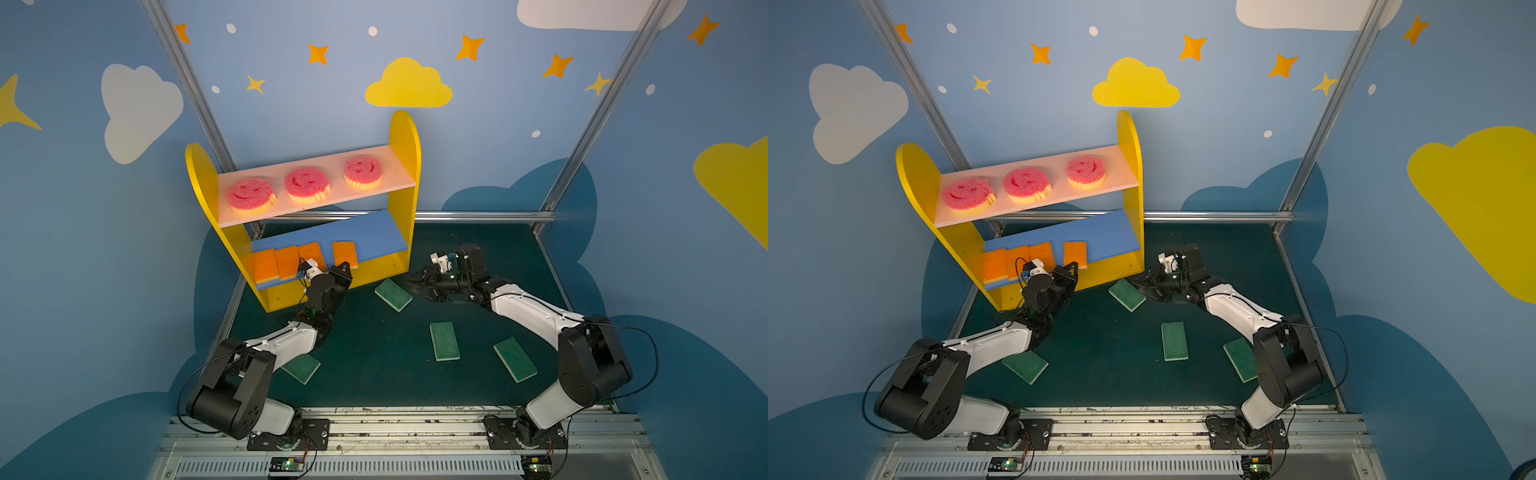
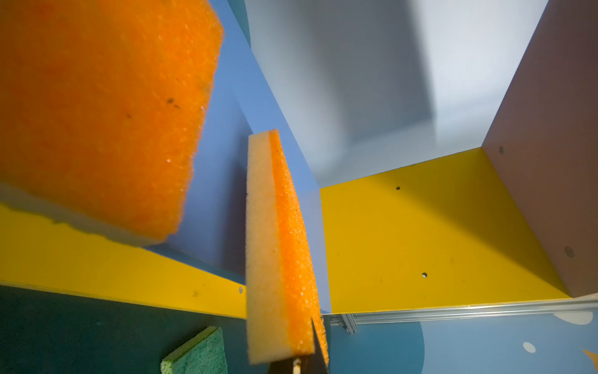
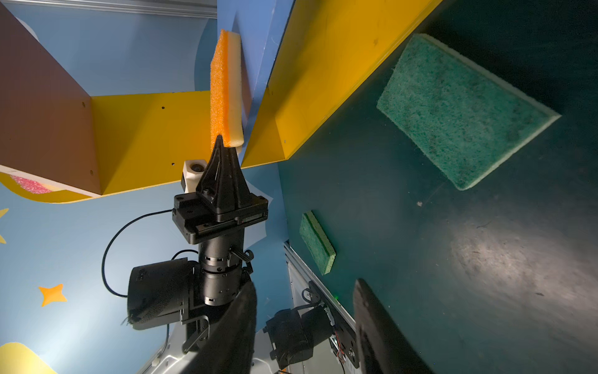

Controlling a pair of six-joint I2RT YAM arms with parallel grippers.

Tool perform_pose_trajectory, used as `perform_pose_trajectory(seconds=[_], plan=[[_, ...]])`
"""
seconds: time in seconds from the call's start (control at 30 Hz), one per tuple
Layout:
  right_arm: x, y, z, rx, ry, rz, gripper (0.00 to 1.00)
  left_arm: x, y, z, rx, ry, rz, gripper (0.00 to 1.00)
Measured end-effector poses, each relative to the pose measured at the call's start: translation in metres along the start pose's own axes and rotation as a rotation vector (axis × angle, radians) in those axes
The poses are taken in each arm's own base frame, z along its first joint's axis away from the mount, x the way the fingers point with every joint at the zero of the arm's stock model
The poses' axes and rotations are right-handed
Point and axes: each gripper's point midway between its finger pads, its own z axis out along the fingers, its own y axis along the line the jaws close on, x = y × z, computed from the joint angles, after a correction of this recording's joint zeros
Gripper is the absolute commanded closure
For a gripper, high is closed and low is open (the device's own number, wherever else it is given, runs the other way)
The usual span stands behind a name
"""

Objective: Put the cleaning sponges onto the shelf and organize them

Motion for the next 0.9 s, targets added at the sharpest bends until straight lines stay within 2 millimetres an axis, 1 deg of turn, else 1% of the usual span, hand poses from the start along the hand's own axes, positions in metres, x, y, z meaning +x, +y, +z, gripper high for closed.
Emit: perform_pose_trajectory(seconds=[0.07, 0.13, 0.23, 0.3, 0.33, 0.4, 0.53, 0.67, 0.73, 0.9], plan=[[0.000, 0.000, -0.001, -0.002, 0.001, -0.001, 0.52, -0.002, 0.000, 0.004, -0.003, -0.004, -0.003, 0.95], [-0.001, 0.000, -0.001, -0.003, 0.002, 0.000, 0.52, -0.003, 0.002, 0.007, -0.011, -0.008, -0.005, 0.88], [-0.001, 0.000, -0.001, -0.003, 0.002, 0.001, 0.52, -0.004, 0.006, 0.011, -0.026, -0.010, -0.009, 0.72], [-0.001, 0.000, -0.001, -0.004, 0.003, 0.001, 0.52, -0.005, 0.006, 0.014, -0.029, -0.012, -0.011, 0.57], [-0.001, 0.000, -0.001, -0.004, 0.004, 0.001, 0.52, -0.005, 0.006, 0.015, -0.030, -0.010, -0.009, 0.51], [0.000, 0.000, -0.001, -0.005, 0.005, 0.000, 0.52, -0.005, 0.005, 0.016, -0.029, -0.007, -0.005, 0.42], [0.000, 0.000, -0.001, -0.005, 0.006, -0.005, 0.52, -0.002, 0.003, 0.017, -0.023, 0.013, 0.002, 0.34], [0.000, -0.001, -0.001, -0.001, 0.008, -0.008, 0.52, 0.005, 0.001, 0.017, -0.011, 0.055, 0.014, 0.19], [0.001, -0.002, -0.001, 0.004, 0.013, -0.008, 0.52, 0.009, 0.000, 0.016, -0.004, 0.079, 0.018, 0.14], [0.003, 0.004, -0.002, 0.013, 0.024, -0.033, 0.57, 0.023, -0.003, 0.009, -0.013, 0.154, 0.048, 0.04]])
